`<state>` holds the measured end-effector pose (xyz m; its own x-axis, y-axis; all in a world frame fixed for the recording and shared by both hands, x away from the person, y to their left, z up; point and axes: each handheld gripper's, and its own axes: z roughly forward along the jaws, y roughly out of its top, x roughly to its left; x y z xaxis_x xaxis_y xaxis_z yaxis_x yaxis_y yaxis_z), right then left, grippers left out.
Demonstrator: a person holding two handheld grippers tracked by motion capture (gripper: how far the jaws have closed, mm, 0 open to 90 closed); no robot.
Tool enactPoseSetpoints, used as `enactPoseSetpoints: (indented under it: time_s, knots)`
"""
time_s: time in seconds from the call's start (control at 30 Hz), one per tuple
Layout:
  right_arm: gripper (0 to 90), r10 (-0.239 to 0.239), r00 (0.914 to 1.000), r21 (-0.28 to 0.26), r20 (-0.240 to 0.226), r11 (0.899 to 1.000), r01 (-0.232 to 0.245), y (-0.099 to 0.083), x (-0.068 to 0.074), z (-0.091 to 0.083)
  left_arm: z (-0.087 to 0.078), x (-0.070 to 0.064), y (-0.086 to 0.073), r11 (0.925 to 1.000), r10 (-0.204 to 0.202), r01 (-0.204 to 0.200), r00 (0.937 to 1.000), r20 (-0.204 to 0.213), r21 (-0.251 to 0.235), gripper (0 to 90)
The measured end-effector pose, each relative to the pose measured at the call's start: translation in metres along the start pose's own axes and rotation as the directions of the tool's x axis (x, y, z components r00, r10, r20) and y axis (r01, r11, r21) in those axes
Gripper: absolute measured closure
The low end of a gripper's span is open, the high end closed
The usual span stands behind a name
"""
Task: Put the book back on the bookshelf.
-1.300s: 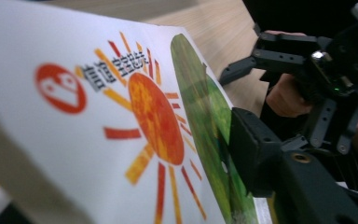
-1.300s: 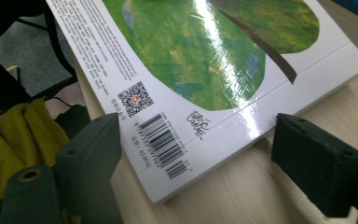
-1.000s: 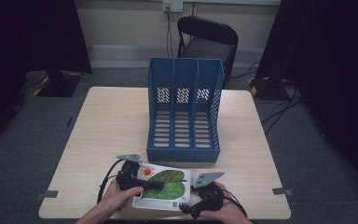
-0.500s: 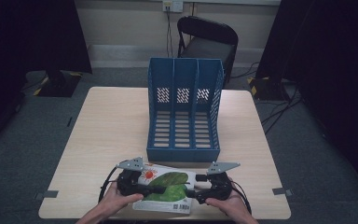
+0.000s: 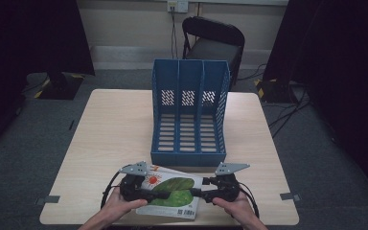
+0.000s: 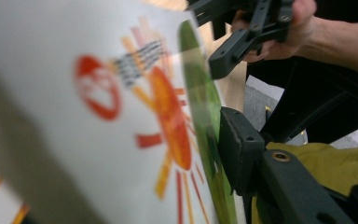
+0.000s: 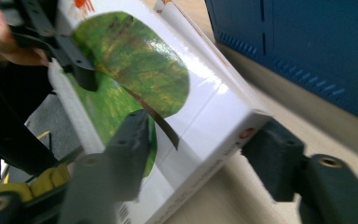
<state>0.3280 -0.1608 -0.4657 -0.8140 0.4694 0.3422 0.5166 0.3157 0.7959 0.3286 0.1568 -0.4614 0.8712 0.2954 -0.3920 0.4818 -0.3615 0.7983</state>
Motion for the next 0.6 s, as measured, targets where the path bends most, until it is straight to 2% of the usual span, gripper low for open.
enactPoseSetpoints:
  time_s: [0.07, 0.13, 0.33, 0.4, 0.5, 0.6]
  knots:
    - [53.2, -0.005, 0.9999, -0.026, -0.013, 1.0, 0.005, 0.003, 0.001, -0.004, -0.003, 0.003, -0.001, 0.9999, -0.015, 0.015, 0.9999, -0.007, -0.004, 65.4]
    - [56.0, -0.007, 0.9996, -0.045, -0.027, 0.999, 0.005, 0.005, 0.003, -0.008, -0.004, 0.003, -0.001, 0.9999, -0.015, 0.015, 0.9998, -0.015, 0.0, 65.5]
    - [61.8, -0.01, 0.9993, -0.054, -0.037, 0.999, 0.008, 0.006, 0.006, -0.013, -0.005, 0.002, -0.002, 1.0, 0.001, -0.001, 0.9995, -0.031, 0.003, 63.0]
    - [63.3, -0.01, 0.9992, -0.06, -0.04, 0.998, 0.008, 0.007, 0.008, -0.015, -0.005, 0.001, -0.002, 1.0, -0.004, 0.004, 0.9992, -0.039, 0.0, 61.5]
    - [65.9, -0.025, 0.9987, -0.07, -0.045, 0.997, 0.022, 0.01, 0.012, -0.02, -0.004, 0.0, -0.002, 0.9998, 0.018, -0.017, 0.9973, -0.071, 0.008, 58.5]
    - [66.6, -0.07, 0.9973, -0.054, -0.024, 0.996, 0.068, 0.013, 0.017, -0.022, -0.003, 0.0, -0.002, 0.9996, 0.022, -0.02, 0.9952, -0.096, 0.018, 54.1]
